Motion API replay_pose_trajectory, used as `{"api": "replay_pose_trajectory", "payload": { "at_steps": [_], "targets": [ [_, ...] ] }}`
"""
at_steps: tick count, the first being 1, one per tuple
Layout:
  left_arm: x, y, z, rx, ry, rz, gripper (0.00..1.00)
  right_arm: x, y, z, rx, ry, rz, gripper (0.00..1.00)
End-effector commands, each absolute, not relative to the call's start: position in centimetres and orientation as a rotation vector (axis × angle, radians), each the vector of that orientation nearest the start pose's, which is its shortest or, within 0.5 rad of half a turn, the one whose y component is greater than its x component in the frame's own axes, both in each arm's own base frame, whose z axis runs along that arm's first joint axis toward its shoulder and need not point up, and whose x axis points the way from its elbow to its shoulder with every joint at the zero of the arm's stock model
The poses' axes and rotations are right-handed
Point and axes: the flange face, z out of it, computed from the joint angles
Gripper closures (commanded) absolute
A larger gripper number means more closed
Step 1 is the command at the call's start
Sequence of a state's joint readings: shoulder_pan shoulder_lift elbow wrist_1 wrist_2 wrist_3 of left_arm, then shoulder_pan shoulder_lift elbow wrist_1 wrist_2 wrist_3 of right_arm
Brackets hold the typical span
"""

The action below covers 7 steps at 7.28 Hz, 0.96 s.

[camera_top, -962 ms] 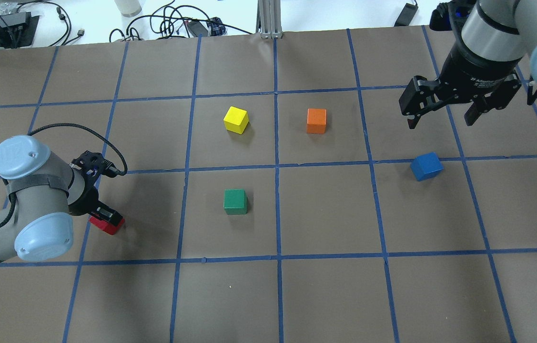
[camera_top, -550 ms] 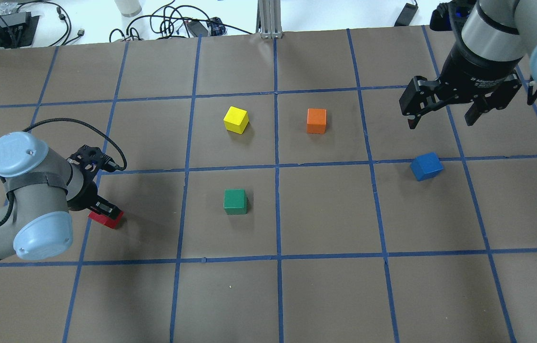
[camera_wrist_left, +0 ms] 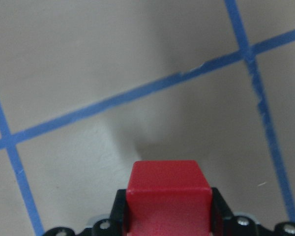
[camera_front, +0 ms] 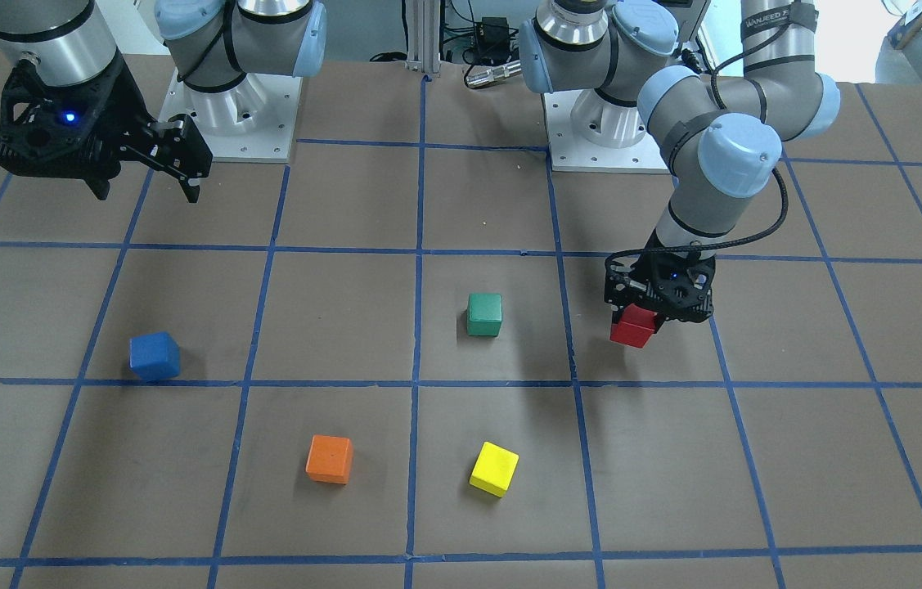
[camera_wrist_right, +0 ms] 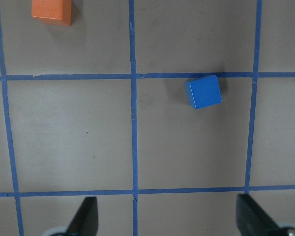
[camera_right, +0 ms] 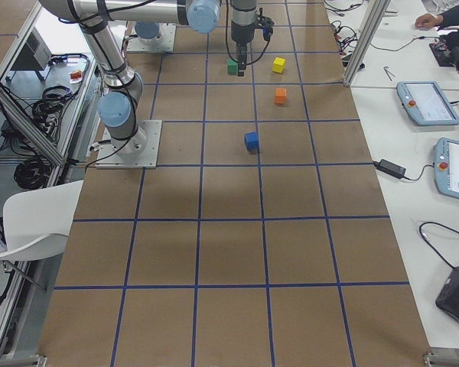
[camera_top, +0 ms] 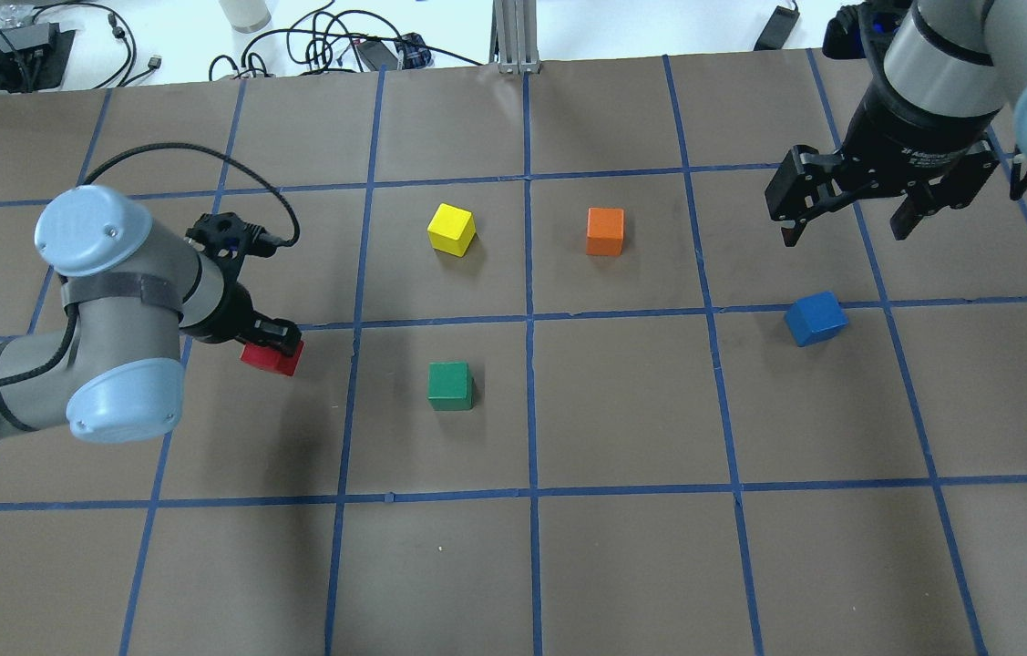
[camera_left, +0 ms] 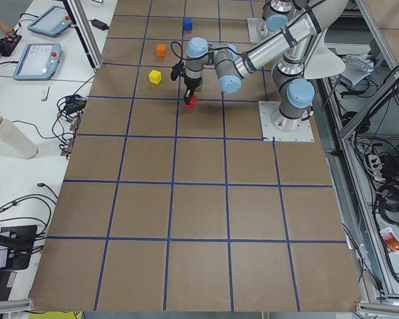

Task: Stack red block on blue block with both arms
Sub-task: 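Carry the red cube with the left gripper toward the orange cube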

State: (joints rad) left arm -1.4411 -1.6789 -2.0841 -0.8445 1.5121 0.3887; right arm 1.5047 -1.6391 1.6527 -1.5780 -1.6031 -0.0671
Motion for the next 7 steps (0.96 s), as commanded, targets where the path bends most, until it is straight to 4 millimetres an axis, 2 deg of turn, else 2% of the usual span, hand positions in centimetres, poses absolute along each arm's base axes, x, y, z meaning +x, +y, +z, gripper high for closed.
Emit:
{"api": "replay_pose_trajectory", "payload": {
  "at_steps": [1,3,4,5,7],
  "targets": [
    [-13.8,-53.7,31.1,0.244,3.189,-0.146,1.00,9.7,-47.1,48.1,0.002,3.174,0.008,0.00],
    [-22.8,-57.1,30.4,0.076,3.217,-0.160,1.00,9.7,-47.3,48.2,0.000,3.171,-0.013,0.00],
    [-26.7,-57.9,28.8,0.023,3.221,-0.139,1.00,9.7,-47.4,48.1,-0.005,3.167,-0.014,0.00],
    [-29.4,-58.4,27.4,-0.096,3.220,-0.126,1.00,9.6,-47.6,47.8,0.005,3.168,-0.004,0.00],
    [-33.5,-58.3,25.3,-0.085,3.220,-0.119,1.00,9.5,-48.1,47.2,0.019,3.172,0.015,0.00]
  ]
}}
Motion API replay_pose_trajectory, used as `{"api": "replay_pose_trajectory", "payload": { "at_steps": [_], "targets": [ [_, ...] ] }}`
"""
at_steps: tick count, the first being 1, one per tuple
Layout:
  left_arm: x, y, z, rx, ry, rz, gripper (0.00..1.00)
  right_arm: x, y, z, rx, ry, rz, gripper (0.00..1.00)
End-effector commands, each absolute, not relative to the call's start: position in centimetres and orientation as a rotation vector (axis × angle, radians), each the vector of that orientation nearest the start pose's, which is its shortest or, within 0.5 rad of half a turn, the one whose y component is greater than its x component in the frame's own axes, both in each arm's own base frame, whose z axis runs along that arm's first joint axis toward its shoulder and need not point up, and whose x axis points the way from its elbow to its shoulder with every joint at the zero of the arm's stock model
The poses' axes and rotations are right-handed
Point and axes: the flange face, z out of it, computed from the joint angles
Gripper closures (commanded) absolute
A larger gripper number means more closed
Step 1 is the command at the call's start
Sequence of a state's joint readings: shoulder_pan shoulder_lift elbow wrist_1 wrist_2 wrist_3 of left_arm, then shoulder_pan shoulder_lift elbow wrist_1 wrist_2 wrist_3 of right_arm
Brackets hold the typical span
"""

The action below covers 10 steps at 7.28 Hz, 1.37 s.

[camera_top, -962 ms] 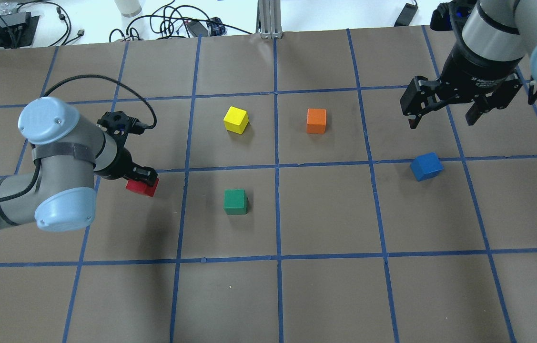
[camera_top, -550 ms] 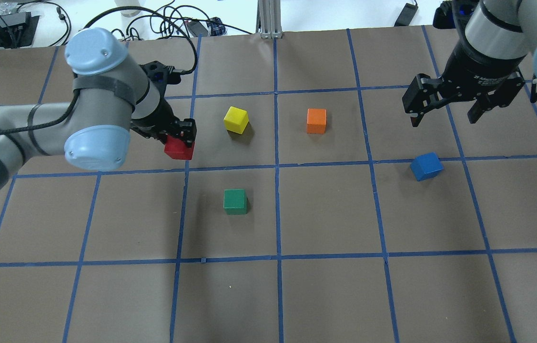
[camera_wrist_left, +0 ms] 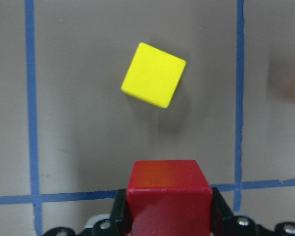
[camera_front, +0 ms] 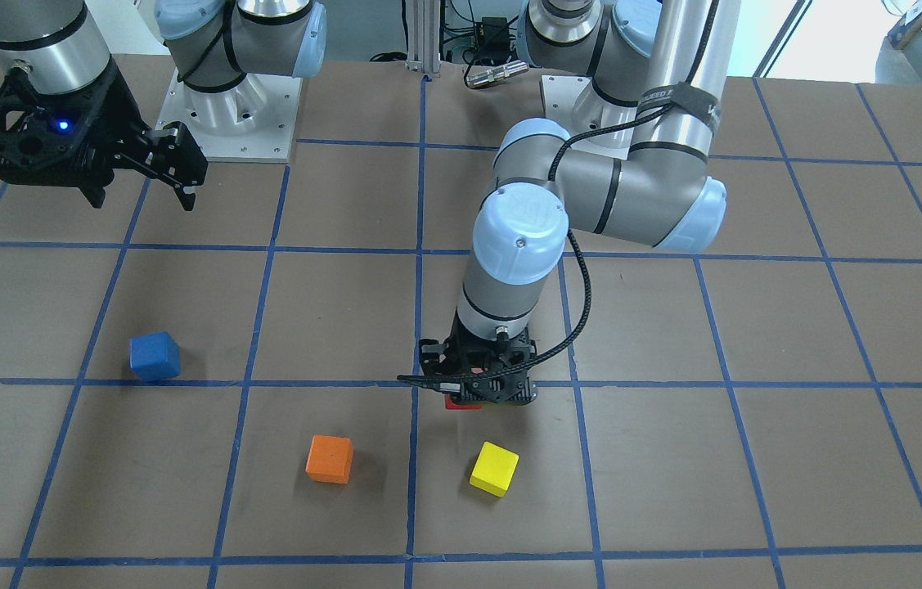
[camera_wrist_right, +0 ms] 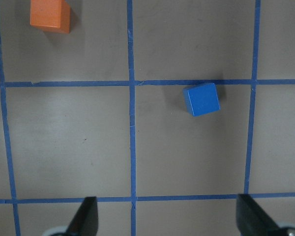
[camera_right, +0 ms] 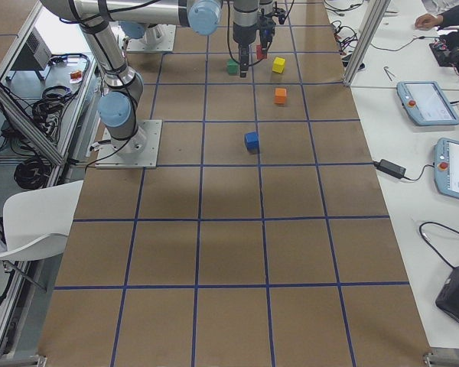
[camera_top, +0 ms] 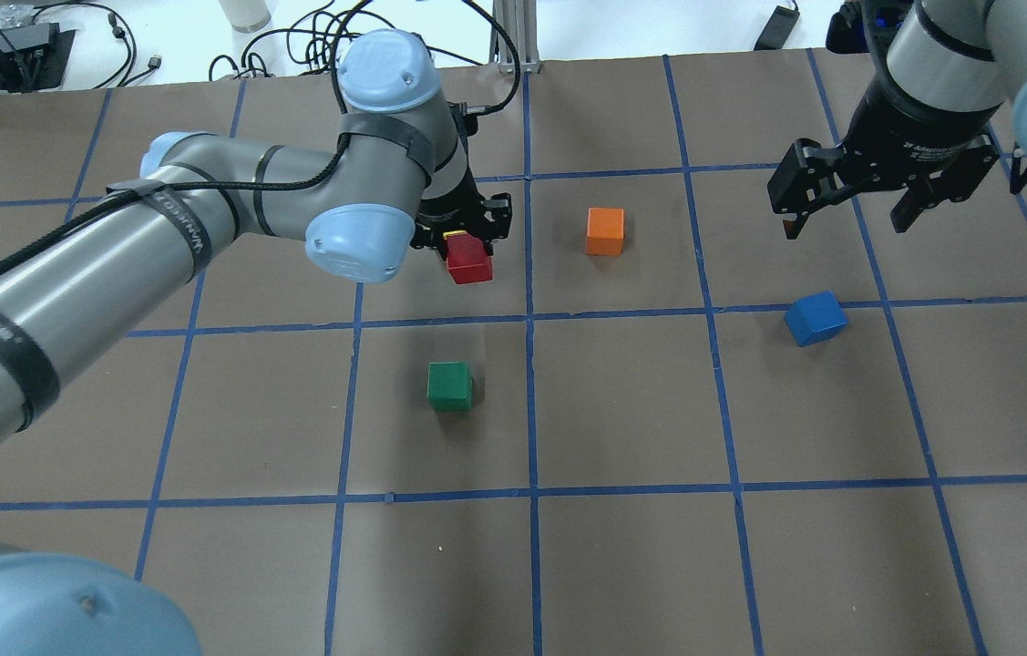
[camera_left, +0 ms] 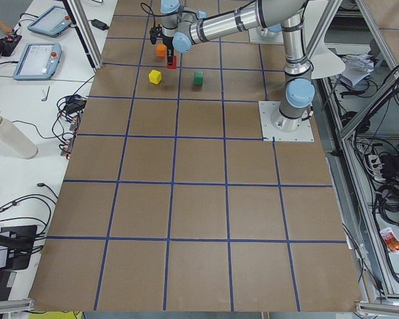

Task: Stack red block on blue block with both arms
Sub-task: 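Carry the red cube with the left gripper toward the orange cube, then release the red cube beside the yellow cube and raise the left gripper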

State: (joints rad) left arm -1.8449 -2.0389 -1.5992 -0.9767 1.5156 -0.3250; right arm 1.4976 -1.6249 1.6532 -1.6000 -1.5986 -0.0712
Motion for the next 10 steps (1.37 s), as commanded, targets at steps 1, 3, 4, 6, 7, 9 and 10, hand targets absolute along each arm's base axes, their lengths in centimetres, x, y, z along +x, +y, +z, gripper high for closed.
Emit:
{"api": "replay_pose_trajectory", "payload": {
  "at_steps": [1,3,4,6,7,9,10],
  "targets": [
    [-35.8,-57.5,24.0,-0.078,3.220,-0.100,1.00,9.4,-48.1,47.2,0.026,3.172,0.015,0.00],
    [-36.3,-57.6,21.2,-0.065,3.171,-0.095,0.84,9.4,-48.3,46.7,0.024,3.177,0.033,0.00],
    [-36.1,-57.6,20.5,-0.046,3.157,-0.094,0.05,9.3,-48.9,45.8,0.018,3.173,0.064,0.00],
    [-36.0,-58.1,22.2,-0.049,3.176,-0.164,0.00,9.1,-49.5,44.7,0.025,3.174,0.101,0.00],
    [-35.3,-58.4,24.5,-0.009,3.193,-0.206,0.00,9.2,-49.7,44.5,0.027,3.167,0.108,0.00],
    [-29.3,-59.7,30.8,0.140,3.223,-0.259,0.00,9.4,-50.8,45.0,0.019,3.168,0.032,0.00],
    [-25.6,-59.5,33.6,0.315,3.193,-0.227,0.00,9.9,-52.0,45.2,0.001,3.160,-0.044,0.00]
  ]
}}
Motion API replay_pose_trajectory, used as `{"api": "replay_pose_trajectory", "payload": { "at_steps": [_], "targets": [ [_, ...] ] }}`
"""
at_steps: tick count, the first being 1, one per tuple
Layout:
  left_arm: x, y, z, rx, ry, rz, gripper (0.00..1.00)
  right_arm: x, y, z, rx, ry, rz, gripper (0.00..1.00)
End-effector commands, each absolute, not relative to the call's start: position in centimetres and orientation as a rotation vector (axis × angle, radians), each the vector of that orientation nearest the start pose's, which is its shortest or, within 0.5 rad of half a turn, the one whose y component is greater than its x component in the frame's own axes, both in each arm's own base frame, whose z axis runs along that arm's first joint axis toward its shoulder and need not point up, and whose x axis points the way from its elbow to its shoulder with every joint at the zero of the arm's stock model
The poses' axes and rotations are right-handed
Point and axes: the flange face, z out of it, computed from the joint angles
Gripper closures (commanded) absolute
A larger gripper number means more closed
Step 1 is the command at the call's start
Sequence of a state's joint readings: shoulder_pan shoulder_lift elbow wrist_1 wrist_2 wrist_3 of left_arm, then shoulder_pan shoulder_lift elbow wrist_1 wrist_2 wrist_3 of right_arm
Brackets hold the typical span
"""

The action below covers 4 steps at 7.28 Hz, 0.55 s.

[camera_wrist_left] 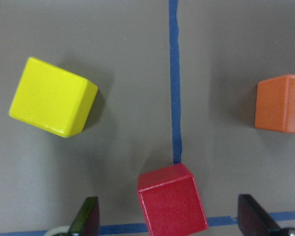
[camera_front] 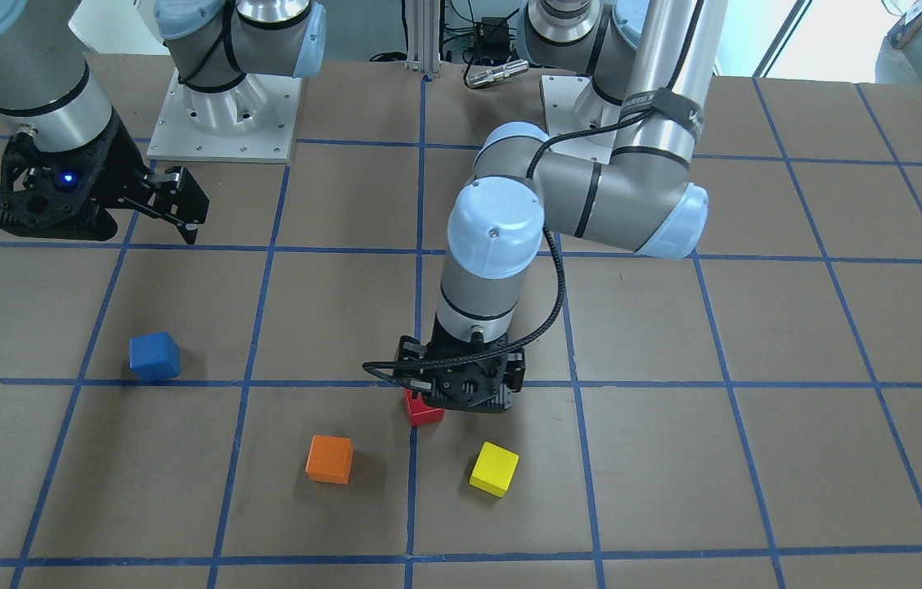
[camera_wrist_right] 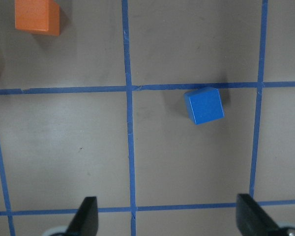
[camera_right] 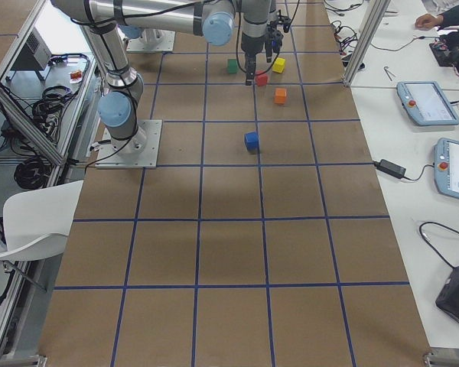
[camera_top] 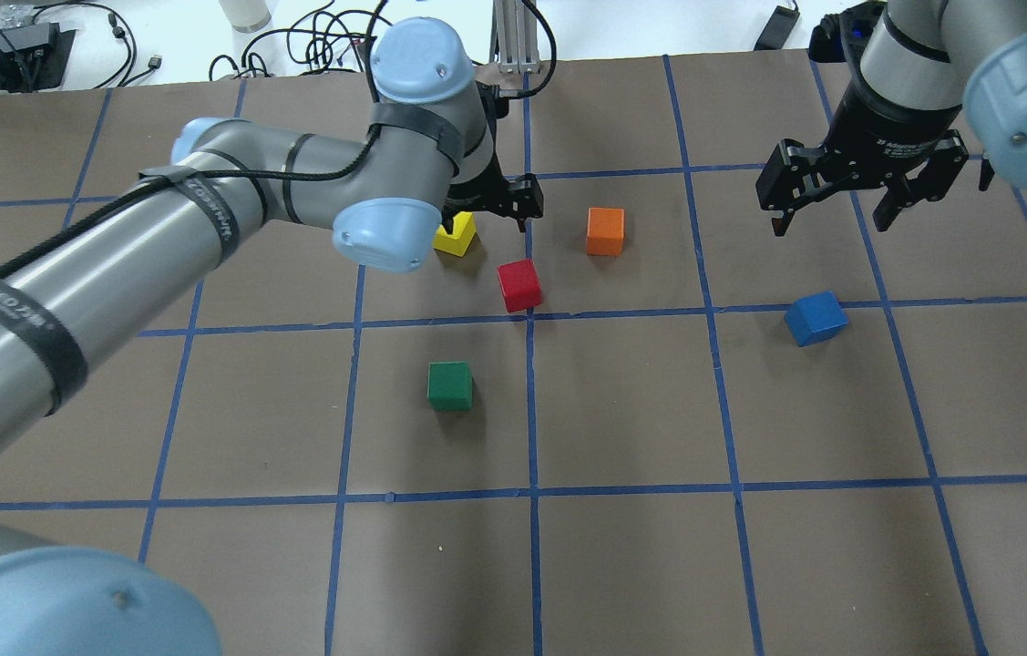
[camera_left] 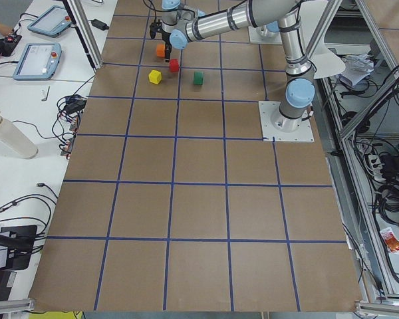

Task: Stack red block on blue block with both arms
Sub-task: 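Release the red cube beside the yellow cube and raise the left gripper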

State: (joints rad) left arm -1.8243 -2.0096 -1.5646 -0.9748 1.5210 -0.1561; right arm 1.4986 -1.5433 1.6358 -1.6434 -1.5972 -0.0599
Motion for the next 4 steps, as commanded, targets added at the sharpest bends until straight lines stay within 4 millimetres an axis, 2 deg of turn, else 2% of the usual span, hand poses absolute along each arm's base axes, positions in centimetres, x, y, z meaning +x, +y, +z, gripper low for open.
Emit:
{"api": "replay_pose_trajectory", "payload": {
  "at_steps": [1,2,3,4],
  "targets": [
    [-22.2,-58.8,36.2,0.388,3.174,-0.168,0.00,11.3,-53.1,44.0,-0.043,3.158,-0.038,0.00],
    [-19.3,-58.0,38.7,0.359,3.175,-0.144,0.00,13.8,-54.7,43.3,-0.115,3.155,-0.088,0.00],
    [-16.6,-56.3,42.1,0.352,3.171,-0.099,0.00,17.7,-56.0,41.9,-0.209,3.148,-0.092,0.00],
    [-14.0,-54.8,47.0,0.283,3.178,-0.054,0.00,21.2,-57.7,40.3,-0.259,3.141,-0.127,0.00]
  ]
}}
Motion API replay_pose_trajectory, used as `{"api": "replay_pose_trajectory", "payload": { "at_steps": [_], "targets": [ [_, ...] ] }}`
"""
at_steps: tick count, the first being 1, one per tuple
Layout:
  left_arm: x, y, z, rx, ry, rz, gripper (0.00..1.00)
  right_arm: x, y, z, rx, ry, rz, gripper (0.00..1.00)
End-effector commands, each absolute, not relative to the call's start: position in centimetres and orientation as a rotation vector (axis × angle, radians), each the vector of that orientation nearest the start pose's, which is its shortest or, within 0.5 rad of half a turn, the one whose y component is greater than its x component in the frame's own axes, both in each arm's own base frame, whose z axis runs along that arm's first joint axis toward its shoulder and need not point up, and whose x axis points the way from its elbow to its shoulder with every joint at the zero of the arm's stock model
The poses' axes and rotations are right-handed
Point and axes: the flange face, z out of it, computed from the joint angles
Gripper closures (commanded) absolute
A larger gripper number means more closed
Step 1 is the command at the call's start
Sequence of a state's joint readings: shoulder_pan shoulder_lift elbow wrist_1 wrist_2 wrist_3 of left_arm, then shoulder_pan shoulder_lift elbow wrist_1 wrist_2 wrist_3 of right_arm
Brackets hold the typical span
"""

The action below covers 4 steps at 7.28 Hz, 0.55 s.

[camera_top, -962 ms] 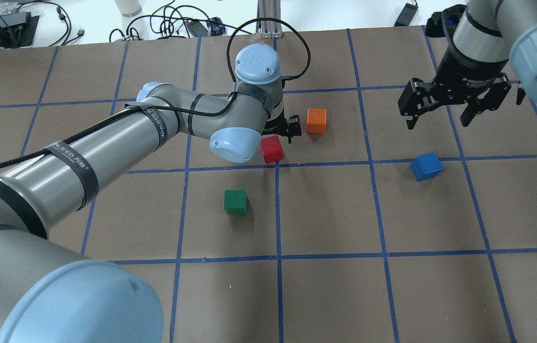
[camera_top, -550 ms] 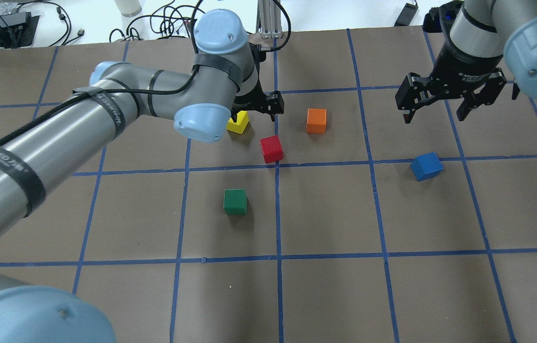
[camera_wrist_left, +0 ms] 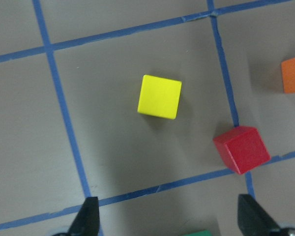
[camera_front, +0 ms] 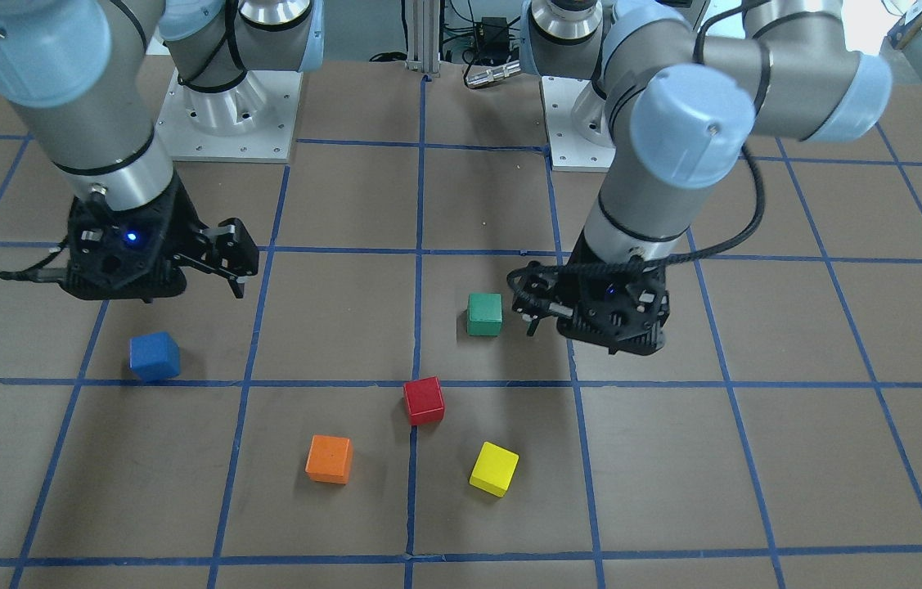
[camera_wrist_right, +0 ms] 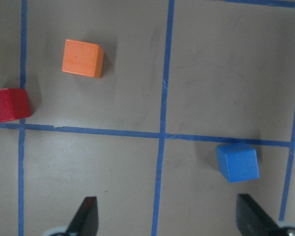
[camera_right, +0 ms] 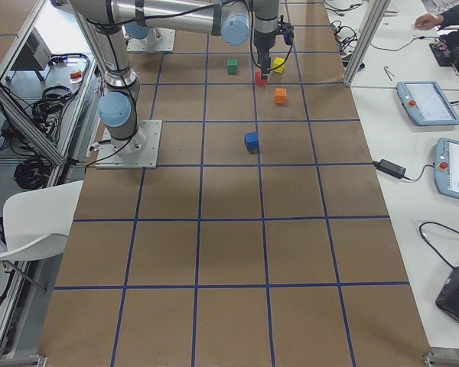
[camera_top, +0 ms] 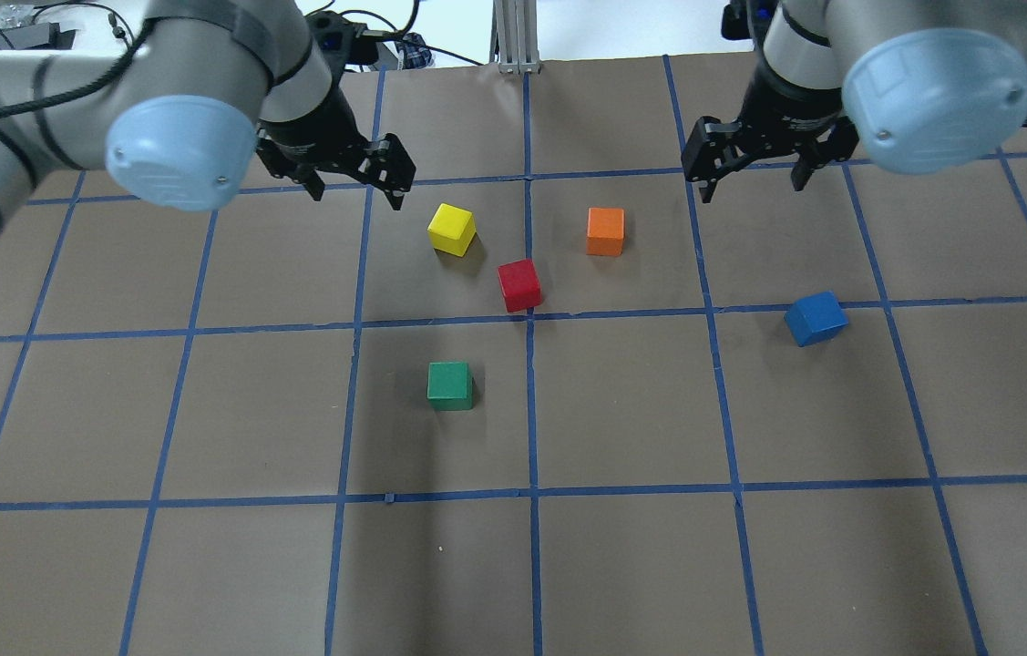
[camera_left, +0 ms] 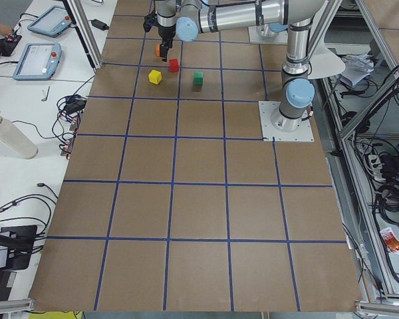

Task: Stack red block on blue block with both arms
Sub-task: 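Move the right gripper over the red cube while the left gripper withdraws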

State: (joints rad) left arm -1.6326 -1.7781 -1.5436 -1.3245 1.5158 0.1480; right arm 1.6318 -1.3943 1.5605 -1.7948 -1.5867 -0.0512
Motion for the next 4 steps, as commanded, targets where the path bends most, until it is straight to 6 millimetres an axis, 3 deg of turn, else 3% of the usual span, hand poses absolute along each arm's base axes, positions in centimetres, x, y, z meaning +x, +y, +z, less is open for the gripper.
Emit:
{"api": "replay_pose_trajectory", "payload": {
  "at_steps": [1,2,4],
  "targets": [
    [-10.9,-54.5,50.4,0.201,3.147,0.026,0.00,24.6,-58.9,38.8,-0.271,3.136,-0.130,0.00],
    [-8.5,-54.5,51.3,0.145,3.136,0.092,0.00,27.5,-59.6,36.9,-0.331,3.130,-0.116,0.00],
    [-9.1,-53.6,52.0,0.147,3.126,0.077,0.00,31.1,-60.5,32.6,-0.341,3.122,-0.130,0.00]
  ]
}}
